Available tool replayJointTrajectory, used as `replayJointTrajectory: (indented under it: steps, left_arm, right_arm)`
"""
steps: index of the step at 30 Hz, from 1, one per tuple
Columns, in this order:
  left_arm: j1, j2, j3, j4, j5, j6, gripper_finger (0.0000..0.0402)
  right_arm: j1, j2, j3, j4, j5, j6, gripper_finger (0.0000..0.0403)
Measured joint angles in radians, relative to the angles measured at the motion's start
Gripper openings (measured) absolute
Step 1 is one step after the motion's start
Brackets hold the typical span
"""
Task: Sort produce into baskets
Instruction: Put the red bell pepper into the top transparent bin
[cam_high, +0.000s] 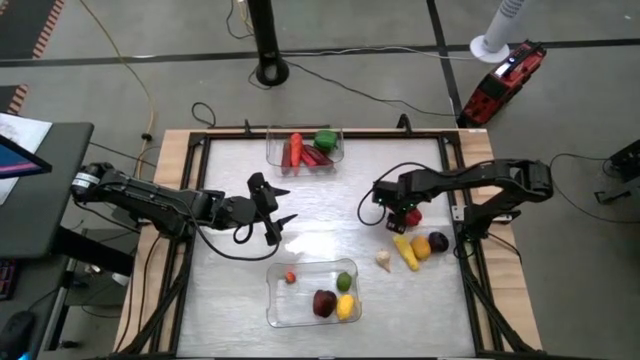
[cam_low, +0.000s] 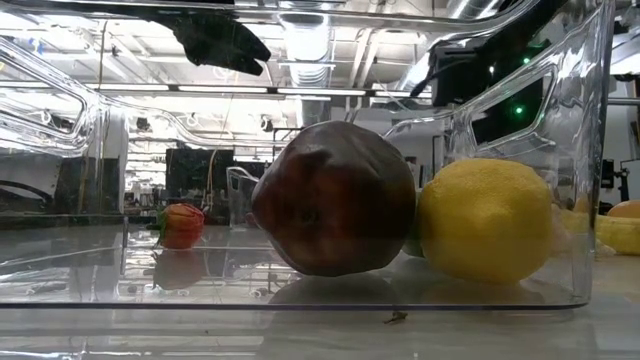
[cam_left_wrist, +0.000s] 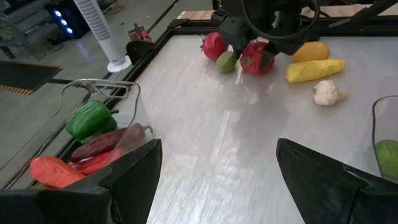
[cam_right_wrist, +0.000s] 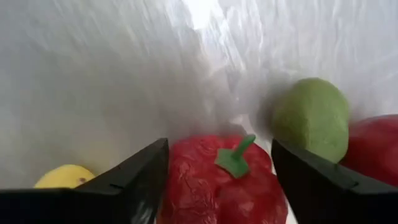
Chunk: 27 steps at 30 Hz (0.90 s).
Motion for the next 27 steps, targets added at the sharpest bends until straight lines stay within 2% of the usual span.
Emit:
replayJointTrajectory:
  steps: [10, 14, 20, 27]
  left_arm:
    - [0.0, 0.0, 0.0, -0.003, -0.003, 0.0, 0.0304]
    - [0.0, 0.0, 0.0, -0.003, -0.002, 0.0, 0.0304]
    - [0.0, 0.0, 0.0, -0.003, -0.002, 0.0, 0.0304]
    - [0.0, 0.0, 0.0, -0.003, -0.002, 0.01, 0.0304]
  right_arm:
    - [0.003, -0.005, 0.002, 0.011, -0.001, -0.024, 0.0199]
    - [0.01, -0.005, 0.04, 0.011, -0.001, -0.041, 0.0173]
    - [0.044, -0.006, 0.11, -0.018, 0.0, -0.052, 0.017]
    - [0.027, 0.008, 0.111, -0.084, 0.003, -0.062, 0.0204]
